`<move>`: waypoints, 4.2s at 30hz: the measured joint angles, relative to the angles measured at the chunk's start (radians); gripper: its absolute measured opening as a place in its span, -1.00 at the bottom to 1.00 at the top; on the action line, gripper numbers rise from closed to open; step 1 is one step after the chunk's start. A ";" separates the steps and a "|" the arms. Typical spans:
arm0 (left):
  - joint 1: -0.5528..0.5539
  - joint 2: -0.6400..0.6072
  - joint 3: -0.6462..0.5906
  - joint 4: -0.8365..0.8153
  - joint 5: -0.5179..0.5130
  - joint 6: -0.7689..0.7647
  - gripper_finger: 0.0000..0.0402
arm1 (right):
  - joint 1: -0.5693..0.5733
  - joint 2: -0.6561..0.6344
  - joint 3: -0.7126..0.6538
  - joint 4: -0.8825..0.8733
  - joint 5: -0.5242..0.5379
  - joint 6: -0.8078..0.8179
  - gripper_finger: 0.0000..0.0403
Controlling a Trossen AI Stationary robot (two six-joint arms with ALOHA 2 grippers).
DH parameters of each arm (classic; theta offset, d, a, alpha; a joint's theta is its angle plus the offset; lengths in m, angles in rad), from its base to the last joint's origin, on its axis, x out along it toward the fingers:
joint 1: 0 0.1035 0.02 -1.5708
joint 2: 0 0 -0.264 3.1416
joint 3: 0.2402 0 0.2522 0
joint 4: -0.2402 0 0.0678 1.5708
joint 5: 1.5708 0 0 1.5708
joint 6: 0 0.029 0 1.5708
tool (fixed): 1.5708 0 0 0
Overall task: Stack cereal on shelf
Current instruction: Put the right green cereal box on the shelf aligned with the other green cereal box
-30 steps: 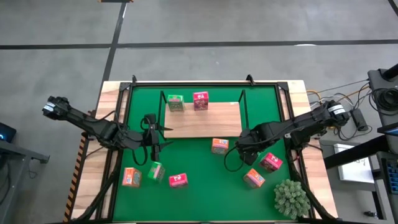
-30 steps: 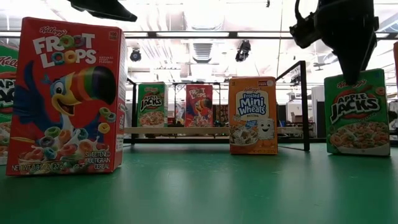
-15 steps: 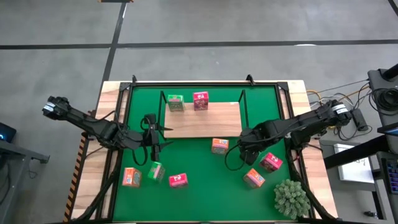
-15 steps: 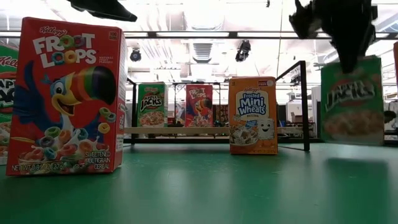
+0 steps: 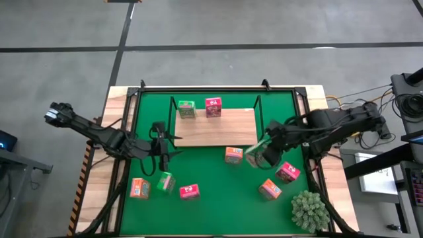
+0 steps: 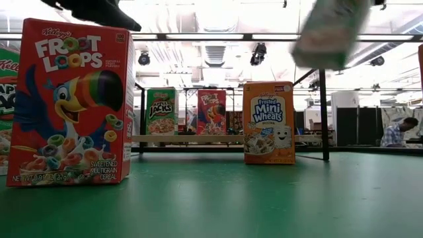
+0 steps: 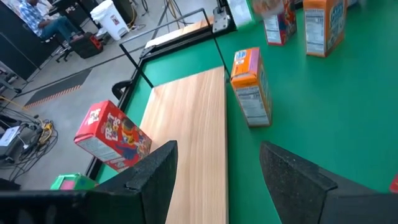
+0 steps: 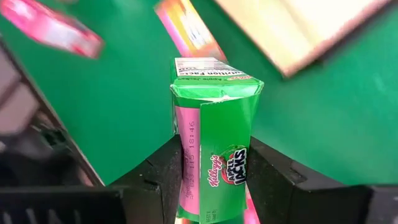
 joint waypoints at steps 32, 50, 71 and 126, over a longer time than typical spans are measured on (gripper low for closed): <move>0.000 -0.498 -0.168 0.059 -0.208 0.039 0.04 | -0.424 0.769 0.662 0.321 -0.133 -1.054 -0.29; 0.000 -0.500 -0.168 0.060 -0.208 0.038 0.04 | -0.444 1.018 0.895 0.197 -0.119 -1.159 -0.22; 0.000 -0.499 -0.168 0.060 -0.207 0.039 0.04 | -0.444 1.026 0.893 0.265 -0.126 -1.142 -0.20; 0.000 -0.497 -0.167 0.060 -0.206 0.031 0.04 | -0.417 0.903 0.904 0.075 -0.127 -1.051 -0.19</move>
